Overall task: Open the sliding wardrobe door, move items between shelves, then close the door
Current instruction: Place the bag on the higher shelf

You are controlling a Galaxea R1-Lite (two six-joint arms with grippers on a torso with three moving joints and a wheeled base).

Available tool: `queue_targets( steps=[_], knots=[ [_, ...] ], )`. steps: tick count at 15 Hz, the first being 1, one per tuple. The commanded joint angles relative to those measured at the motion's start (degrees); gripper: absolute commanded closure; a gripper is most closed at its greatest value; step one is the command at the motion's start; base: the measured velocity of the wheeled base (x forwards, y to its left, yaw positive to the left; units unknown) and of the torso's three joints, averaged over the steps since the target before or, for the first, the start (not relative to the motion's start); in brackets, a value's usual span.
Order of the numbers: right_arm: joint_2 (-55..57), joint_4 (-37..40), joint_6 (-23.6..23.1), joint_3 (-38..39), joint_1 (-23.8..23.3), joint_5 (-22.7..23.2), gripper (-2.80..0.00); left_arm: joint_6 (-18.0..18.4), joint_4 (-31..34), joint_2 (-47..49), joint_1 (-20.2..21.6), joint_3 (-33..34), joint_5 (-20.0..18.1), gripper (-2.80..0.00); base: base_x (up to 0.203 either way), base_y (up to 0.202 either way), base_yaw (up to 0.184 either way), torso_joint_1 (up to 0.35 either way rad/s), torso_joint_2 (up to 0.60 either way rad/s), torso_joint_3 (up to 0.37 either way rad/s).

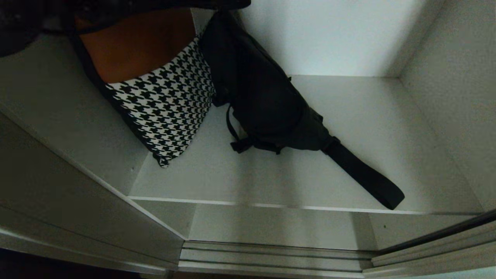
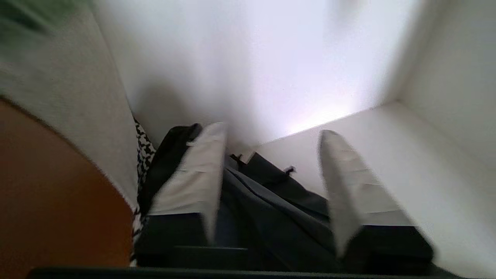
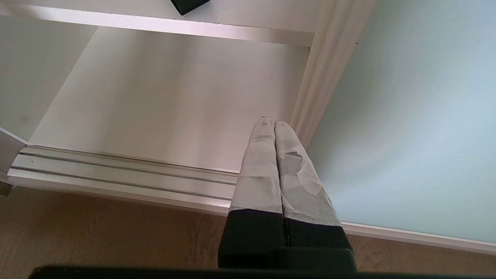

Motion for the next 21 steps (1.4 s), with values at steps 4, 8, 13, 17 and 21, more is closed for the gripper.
queue_targets(
  steps=[4, 8, 13, 17, 21],
  knots=[
    [0.0, 0.0, 0.0, 0.0, 0.0, 0.0, 0.00, 0.3, 2.4, -12.6, -5.6, 9.9, 0.7, 0.00, 0.000, 0.000, 0.000, 0.000, 0.00, 0.000],
    [0.0, 0.0, 0.0, 0.0, 0.0, 0.0, 0.00, 0.4, 2.5, -21.3, -7.1, 18.8, 2.2, 0.00, 0.000, 0.000, 0.000, 0.000, 0.00, 0.000],
    [0.0, 0.0, 0.0, 0.0, 0.0, 0.0, 0.00, 0.3, 2.9, -29.1, -6.7, 26.7, 4.8, 0.00, 0.000, 0.000, 0.000, 0.000, 0.00, 0.000],
    [0.0, 0.0, 0.0, 0.0, 0.0, 0.0, 0.00, -1.0, 2.9, -30.3, -6.0, 28.6, 7.7, 0.00, 0.000, 0.000, 0.000, 0.000, 0.00, 0.000],
    [0.0, 0.0, 0.0, 0.0, 0.0, 0.0, 0.00, -1.6, 2.8, -31.2, -6.0, 30.4, 8.7, 0.00, 0.000, 0.000, 0.000, 0.000, 0.00, 0.000]
  ],
)
